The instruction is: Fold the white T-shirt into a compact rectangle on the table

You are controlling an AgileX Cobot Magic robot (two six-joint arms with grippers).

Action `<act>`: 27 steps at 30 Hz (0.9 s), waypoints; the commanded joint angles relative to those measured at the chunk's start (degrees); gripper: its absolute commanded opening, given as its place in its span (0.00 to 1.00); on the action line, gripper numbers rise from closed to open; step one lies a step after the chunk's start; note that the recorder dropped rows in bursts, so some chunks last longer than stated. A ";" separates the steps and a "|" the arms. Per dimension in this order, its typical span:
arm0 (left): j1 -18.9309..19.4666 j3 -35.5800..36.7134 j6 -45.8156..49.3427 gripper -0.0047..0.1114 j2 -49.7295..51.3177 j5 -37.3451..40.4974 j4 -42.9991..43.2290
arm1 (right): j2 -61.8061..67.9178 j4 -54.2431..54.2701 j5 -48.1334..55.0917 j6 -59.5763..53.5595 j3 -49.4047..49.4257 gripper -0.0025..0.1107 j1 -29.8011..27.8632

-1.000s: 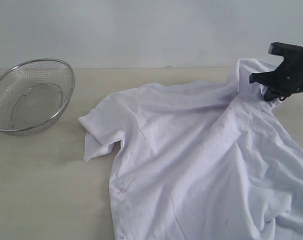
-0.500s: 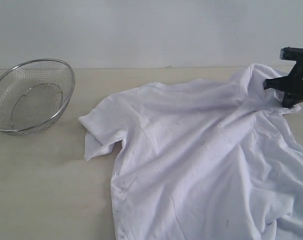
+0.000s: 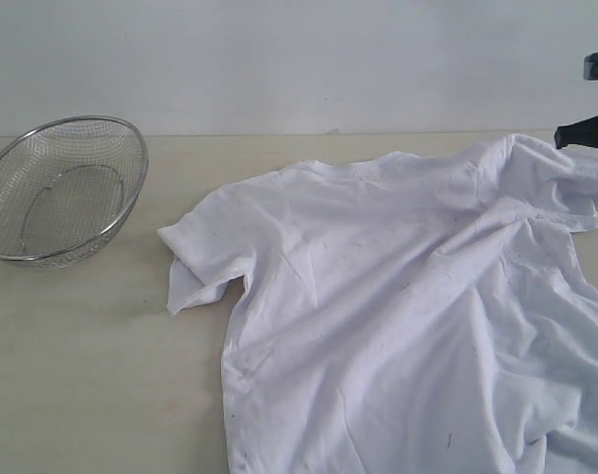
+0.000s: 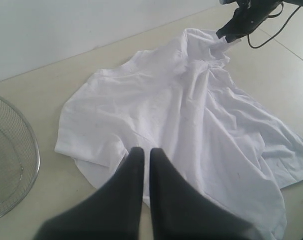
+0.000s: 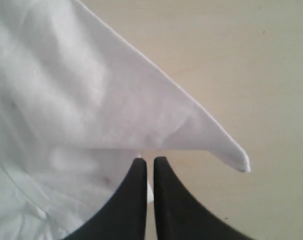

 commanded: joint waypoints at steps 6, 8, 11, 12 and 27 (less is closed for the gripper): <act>0.19 0.33 0.55 0.08 0.10 0.11 -0.33 | 1.46 -1.32 -5.18 -1.60 0.14 0.02 -0.40; 0.19 0.33 0.55 0.08 0.10 0.11 -0.33 | 3.09 -1.78 -7.16 -1.33 -0.88 0.02 -0.40; 0.19 0.33 0.55 0.08 0.10 0.11 -0.33 | 7.20 -2.95 -6.33 -0.64 -5.45 0.02 -0.86; 0.19 0.33 0.55 0.08 0.10 0.11 -0.33 | 8.76 -2.95 -5.70 0.16 -7.53 0.02 -1.11; 0.19 0.33 0.56 0.08 0.10 -0.29 -0.32 | 12.39 7.43 7.34 1.61 -25.29 0.02 -2.64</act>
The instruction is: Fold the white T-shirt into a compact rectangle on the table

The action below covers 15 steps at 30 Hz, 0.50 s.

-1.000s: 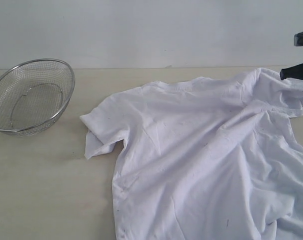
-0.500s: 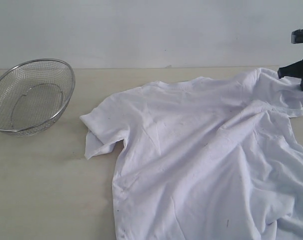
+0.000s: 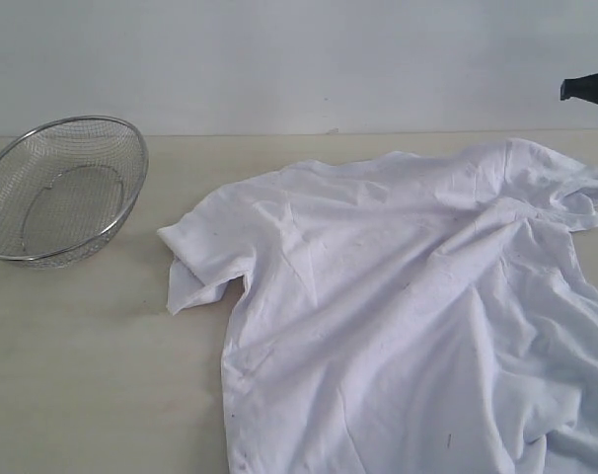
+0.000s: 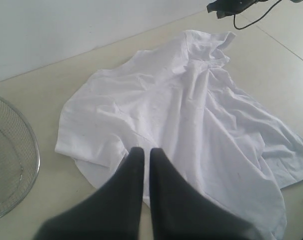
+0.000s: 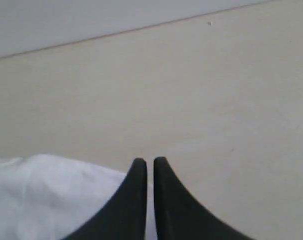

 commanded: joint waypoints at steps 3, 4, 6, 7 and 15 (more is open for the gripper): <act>0.19 0.33 0.56 0.08 0.10 -0.17 -0.32 | -0.80 9.98 10.00 -5.50 1.26 0.02 -0.98; 0.19 0.33 0.56 0.08 0.10 -0.03 -0.32 | -1.27 12.24 10.84 -7.24 2.31 0.02 -1.24; 0.19 0.33 0.56 0.08 0.10 0.35 -0.32 | -2.18 15.80 11.76 -9.20 3.72 0.02 -2.00; 0.19 0.33 0.69 0.08 0.10 0.85 -0.32 | -2.61 18.02 12.78 -9.99 4.59 0.02 -2.69; 0.19 0.33 0.84 0.08 0.10 0.97 -0.32 | -5.95 20.16 11.74 -12.33 11.41 0.02 -6.35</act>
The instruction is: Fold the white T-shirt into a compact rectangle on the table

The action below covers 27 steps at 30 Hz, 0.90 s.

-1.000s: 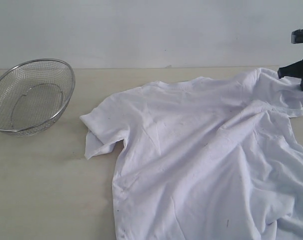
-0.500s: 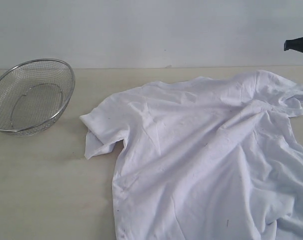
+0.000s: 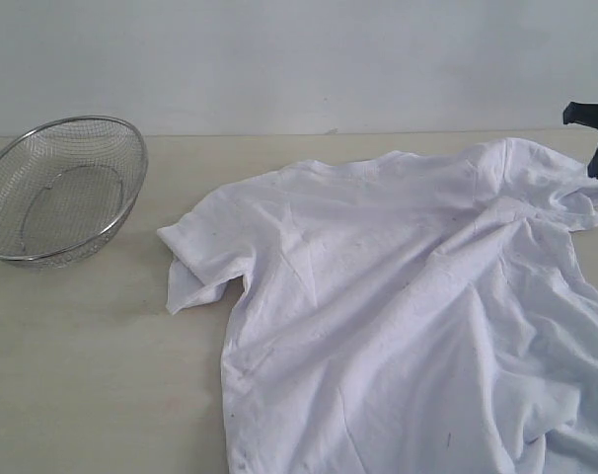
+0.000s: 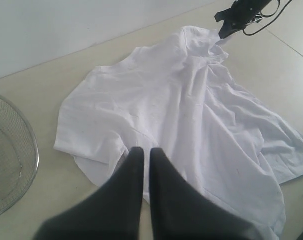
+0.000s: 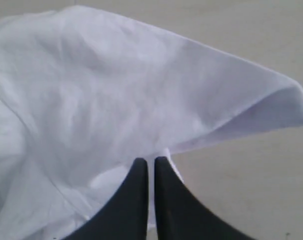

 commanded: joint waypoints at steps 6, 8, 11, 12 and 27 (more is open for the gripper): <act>0.19 0.33 0.49 0.08 0.10 0.26 -0.32 | -1.58 5.63 -7.85 -2.67 6.67 0.02 -3.12; 0.19 0.33 0.49 0.08 0.10 0.14 -0.32 | -0.69 7.00 -8.73 -2.67 6.67 0.02 -3.12; 0.19 0.33 0.49 0.08 0.10 0.14 -0.32 | 0.79 8.72 -10.43 -2.67 6.67 0.02 -3.12; 0.19 0.33 0.49 0.08 0.10 0.14 -0.32 | 1.07 9.34 -10.93 -2.67 6.67 0.02 -3.12; 0.19 0.33 0.49 0.08 0.10 -0.19 -0.32 | 3.44 9.39 -15.24 -2.57 6.67 0.02 -3.12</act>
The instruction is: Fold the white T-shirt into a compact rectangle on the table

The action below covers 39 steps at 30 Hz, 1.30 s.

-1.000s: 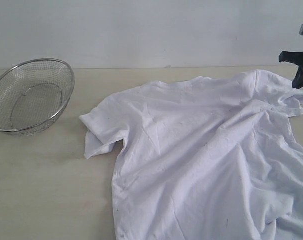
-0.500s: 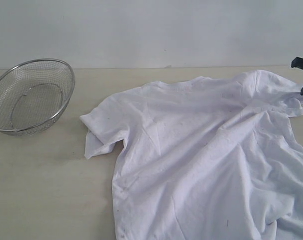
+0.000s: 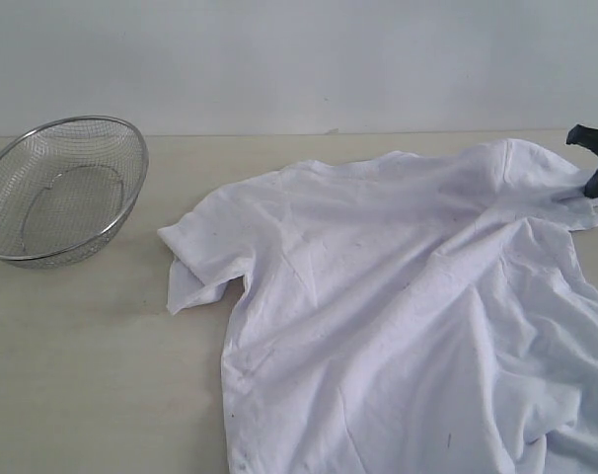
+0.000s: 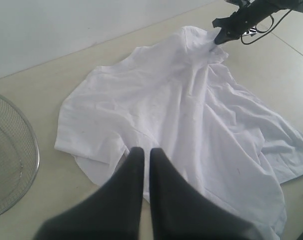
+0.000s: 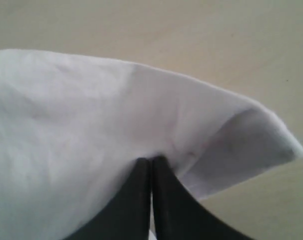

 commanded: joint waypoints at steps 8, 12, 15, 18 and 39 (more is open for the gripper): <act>0.19 0.33 0.37 0.08 0.10 -0.21 -0.32 | 0.08 1.05 -5.47 -0.83 0.02 0.02 -0.18; 0.19 0.33 0.37 0.08 0.10 -0.21 -0.32 | 0.21 1.95 -8.55 -0.67 0.02 0.02 -0.18; 0.19 0.33 0.37 0.08 0.10 0.27 -0.32 | 0.31 6.04 -10.26 -0.67 0.02 0.02 -0.18; 0.19 0.33 0.37 0.08 0.10 0.27 -0.32 | -0.07 8.27 -9.72 -0.67 0.02 0.02 -0.18; 0.19 0.33 0.12 0.08 0.10 -0.20 -0.54 | -4.10 10.28 -1.71 -8.10 6.52 0.02 -5.63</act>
